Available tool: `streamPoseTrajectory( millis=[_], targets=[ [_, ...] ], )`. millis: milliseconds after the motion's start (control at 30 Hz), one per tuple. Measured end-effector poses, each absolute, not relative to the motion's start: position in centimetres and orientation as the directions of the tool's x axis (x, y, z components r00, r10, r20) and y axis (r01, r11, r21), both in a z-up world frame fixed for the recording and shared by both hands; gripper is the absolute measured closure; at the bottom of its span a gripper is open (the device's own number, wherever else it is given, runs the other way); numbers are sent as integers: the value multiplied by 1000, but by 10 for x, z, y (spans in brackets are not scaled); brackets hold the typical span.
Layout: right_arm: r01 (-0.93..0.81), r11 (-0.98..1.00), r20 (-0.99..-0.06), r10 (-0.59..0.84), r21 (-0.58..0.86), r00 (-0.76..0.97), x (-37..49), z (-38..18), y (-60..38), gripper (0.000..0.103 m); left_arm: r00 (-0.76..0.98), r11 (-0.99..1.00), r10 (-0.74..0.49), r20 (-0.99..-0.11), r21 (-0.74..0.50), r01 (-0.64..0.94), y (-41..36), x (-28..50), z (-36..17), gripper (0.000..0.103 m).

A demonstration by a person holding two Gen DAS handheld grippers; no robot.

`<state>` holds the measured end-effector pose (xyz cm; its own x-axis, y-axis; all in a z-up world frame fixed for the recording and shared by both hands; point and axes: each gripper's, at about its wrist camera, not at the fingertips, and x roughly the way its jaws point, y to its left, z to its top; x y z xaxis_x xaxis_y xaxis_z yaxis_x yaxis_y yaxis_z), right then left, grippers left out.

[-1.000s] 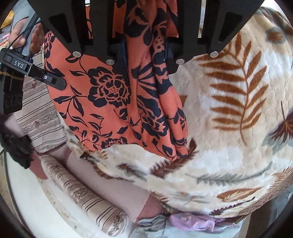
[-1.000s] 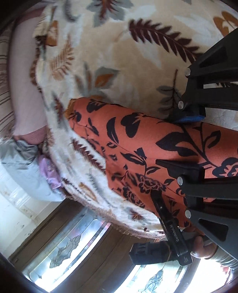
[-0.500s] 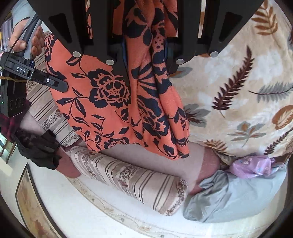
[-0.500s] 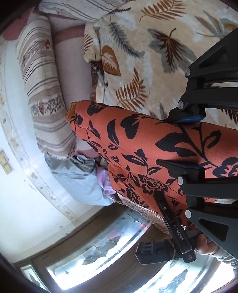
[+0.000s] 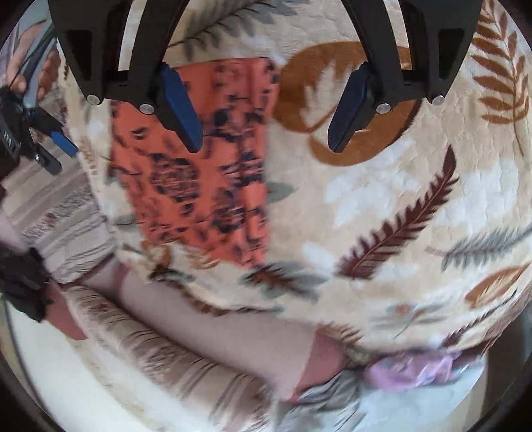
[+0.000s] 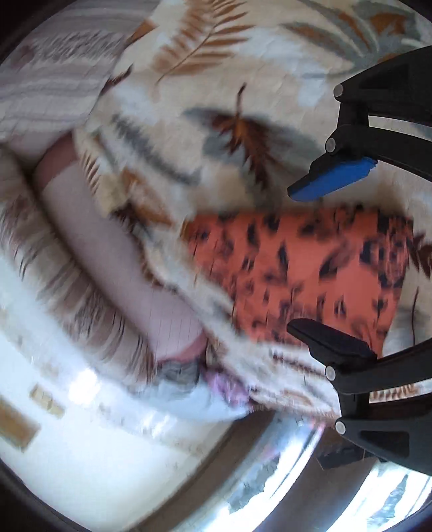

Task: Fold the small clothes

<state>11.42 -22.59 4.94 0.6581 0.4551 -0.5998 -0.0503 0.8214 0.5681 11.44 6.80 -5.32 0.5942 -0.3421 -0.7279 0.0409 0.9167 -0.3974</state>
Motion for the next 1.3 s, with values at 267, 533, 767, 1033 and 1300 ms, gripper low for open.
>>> streamPoseTrajectory(
  millis=[267, 533, 767, 1033, 1300],
  targets=[
    [31, 726, -657, 603, 687, 453, 139, -29, -195, 31, 445, 945, -325, -834, -310, 108, 23, 128, -100, 27],
    [-56, 729, -613, 612, 682, 500, 179, -2, -190, 11, 445, 970, -237, -863, -235, 61, 16, 145, -112, 13],
    [1, 655, -564, 651, 756, 508, 255, 3, -207, 10, 550, 964, -240, -800, -264, 36, 32, 132, -94, 12],
    [78, 678, -606, 592, 731, 531, 271, -21, -208, 9, 536, 977, -203, -820, -207, 52, 38, 133, -97, 9],
    [-189, 953, -734, 303, 237, 608, 108, 35, -138, 0, 698, 997, -55, -714, -1, 78, 11, 67, -36, 8]
  ],
)
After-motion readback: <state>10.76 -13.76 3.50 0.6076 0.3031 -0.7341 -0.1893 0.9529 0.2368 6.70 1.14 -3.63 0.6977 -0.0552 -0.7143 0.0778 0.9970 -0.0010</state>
